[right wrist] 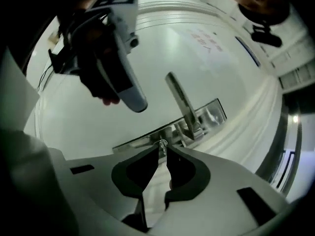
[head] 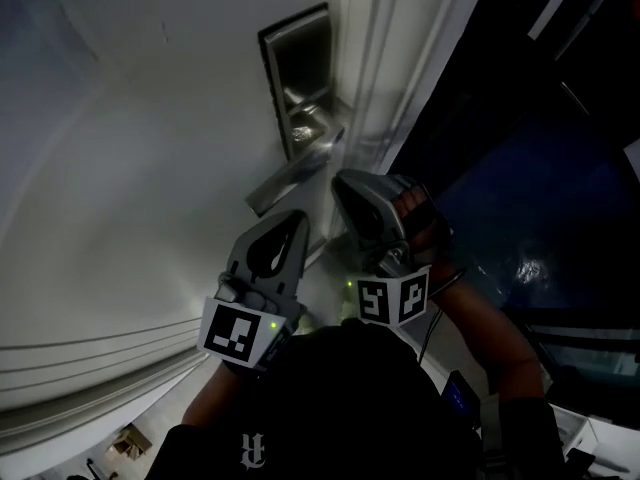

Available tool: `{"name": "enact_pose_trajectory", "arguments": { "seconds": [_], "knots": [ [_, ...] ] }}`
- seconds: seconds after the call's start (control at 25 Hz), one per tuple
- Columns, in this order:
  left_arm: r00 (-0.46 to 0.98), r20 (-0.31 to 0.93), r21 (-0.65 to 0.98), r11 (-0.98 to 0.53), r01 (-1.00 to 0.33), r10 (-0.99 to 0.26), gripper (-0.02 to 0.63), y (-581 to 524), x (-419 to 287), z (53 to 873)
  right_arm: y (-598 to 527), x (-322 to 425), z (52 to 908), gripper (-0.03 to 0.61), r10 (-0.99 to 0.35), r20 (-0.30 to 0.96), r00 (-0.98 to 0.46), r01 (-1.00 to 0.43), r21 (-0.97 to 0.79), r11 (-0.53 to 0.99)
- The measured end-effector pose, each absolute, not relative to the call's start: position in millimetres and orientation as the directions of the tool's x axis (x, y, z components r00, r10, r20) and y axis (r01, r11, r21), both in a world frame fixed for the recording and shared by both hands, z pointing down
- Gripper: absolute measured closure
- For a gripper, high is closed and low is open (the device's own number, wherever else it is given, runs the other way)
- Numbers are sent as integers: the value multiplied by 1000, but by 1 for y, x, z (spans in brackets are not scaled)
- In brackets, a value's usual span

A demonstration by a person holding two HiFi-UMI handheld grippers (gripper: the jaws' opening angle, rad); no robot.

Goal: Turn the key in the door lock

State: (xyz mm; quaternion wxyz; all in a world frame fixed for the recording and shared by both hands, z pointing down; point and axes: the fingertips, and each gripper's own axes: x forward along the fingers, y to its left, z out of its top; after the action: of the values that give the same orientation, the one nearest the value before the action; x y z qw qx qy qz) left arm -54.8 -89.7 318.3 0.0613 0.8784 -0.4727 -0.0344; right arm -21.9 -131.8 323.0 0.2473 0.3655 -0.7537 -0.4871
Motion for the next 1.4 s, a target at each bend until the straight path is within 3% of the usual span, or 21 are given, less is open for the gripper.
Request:
{"name": "enact_pose_trajectory", "arguments": {
  "seconds": [0.2,0.72,0.88,1.04,1.24,1.4],
  "knots": [
    [506,-8,143,-502,-853,-862,606,-97,-59,319,-146,-30,330,509,-782,-1,-623,-139,984,109],
    [525,-10,143,-521,-842,-851,606,-98,-59,319,-167,-49,326,517,-805,-84,-588,-112,993,-22],
    [531,-3,143,-526,-838,-847,606,-98,-58,322,-168,-48,325,554,-815,-70,-576,-208,976,63],
    [540,2,146,-534,-833,-841,606,-98,-58,323,-169,-46,322,555,-815,-14,-579,-396,879,266],
    [544,0,145,-538,-830,-839,606,-98,-58,323,-172,-43,319,557,-791,37,-611,-625,590,511],
    [542,-1,141,-537,-832,-840,606,-98,-59,323,-175,-40,318,558,-754,51,-655,-716,276,641]
  ]
}}
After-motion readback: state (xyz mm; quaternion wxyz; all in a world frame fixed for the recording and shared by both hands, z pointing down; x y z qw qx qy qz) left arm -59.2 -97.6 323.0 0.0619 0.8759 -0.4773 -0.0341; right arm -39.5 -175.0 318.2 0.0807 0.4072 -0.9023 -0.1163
